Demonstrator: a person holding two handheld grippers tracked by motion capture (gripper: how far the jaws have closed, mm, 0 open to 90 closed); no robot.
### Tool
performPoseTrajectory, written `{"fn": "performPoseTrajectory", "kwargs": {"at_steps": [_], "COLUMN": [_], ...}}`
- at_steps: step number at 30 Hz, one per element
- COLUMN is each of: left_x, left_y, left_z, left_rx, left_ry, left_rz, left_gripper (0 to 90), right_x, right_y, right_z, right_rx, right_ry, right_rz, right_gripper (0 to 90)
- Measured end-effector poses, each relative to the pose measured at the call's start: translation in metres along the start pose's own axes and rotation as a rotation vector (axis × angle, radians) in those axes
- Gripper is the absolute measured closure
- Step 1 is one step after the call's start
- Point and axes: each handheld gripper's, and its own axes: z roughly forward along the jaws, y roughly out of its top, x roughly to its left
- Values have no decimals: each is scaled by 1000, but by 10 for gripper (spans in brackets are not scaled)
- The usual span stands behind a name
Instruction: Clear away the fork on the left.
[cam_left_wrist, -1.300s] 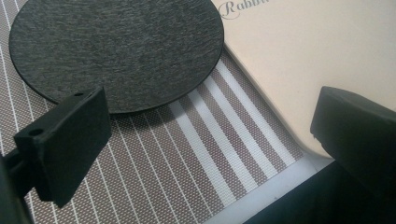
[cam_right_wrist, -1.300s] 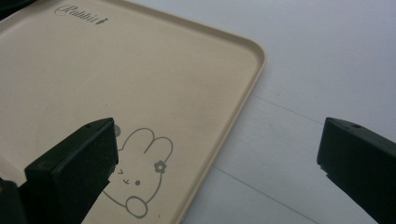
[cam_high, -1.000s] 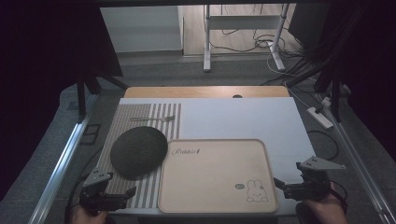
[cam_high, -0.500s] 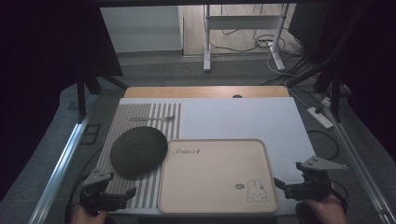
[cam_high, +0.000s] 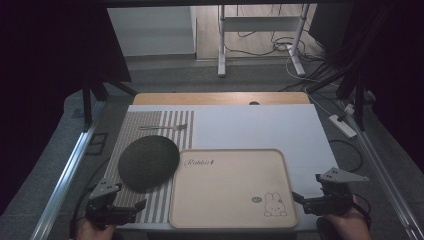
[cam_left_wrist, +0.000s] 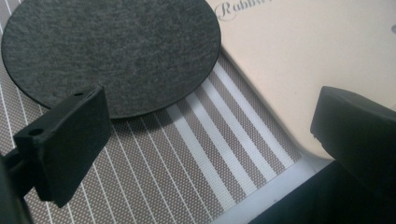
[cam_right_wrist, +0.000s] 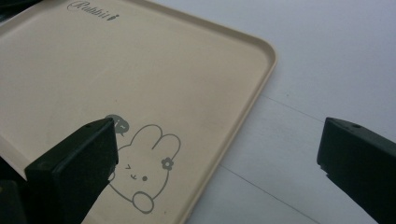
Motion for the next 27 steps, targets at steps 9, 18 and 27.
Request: {"fn": "performPoseTrajectory", "kwargs": {"at_steps": [9, 18, 27], "left_x": [3, 10, 17], "left_y": [4, 11, 18], "left_z": [0, 13, 23], "left_rx": [-23, 7, 5], "left_ry": [-18, -68, -76], "left_rz": [-6, 4, 11], "left_gripper": [0, 0, 0], "right_x": [0, 0, 0], "right_y": [0, 0, 0], "right_z": [1, 1, 2], "right_rx": [5, 7, 14], "right_ry": [1, 1, 1], "right_rz": [1, 3, -1], "right_gripper": [0, 0, 0]}}
